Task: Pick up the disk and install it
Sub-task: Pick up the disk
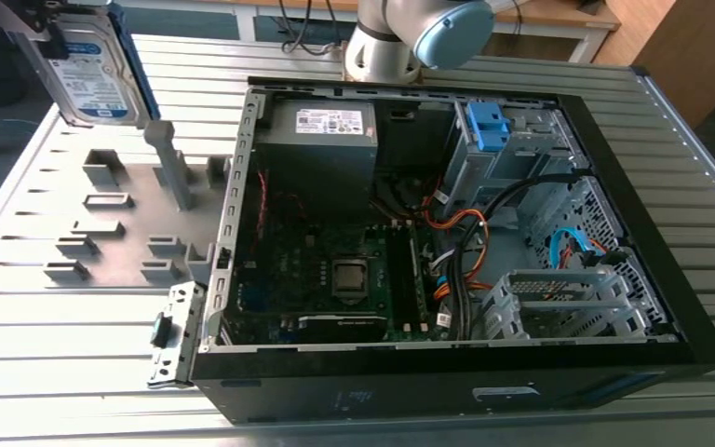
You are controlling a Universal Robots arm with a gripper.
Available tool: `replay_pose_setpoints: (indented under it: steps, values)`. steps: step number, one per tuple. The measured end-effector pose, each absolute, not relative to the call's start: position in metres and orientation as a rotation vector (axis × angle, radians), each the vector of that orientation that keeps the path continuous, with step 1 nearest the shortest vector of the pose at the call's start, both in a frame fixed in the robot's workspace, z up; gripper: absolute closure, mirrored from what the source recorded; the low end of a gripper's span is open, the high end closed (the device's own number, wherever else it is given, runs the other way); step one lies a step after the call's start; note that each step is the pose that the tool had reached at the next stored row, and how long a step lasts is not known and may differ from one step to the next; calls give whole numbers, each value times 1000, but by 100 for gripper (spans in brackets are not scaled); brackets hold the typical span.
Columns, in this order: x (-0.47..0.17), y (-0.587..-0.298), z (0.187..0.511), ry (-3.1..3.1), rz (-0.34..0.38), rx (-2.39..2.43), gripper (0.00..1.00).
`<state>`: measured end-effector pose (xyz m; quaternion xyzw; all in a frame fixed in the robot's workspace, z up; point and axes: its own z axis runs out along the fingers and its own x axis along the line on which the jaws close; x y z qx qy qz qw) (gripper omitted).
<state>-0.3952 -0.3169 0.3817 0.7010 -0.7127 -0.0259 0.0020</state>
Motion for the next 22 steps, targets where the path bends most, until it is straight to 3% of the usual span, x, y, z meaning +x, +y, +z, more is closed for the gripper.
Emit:
replay_pose_setpoints:
  steps: [22]
  values:
    - [-395,-317,398,-2236,-81,2199,64]
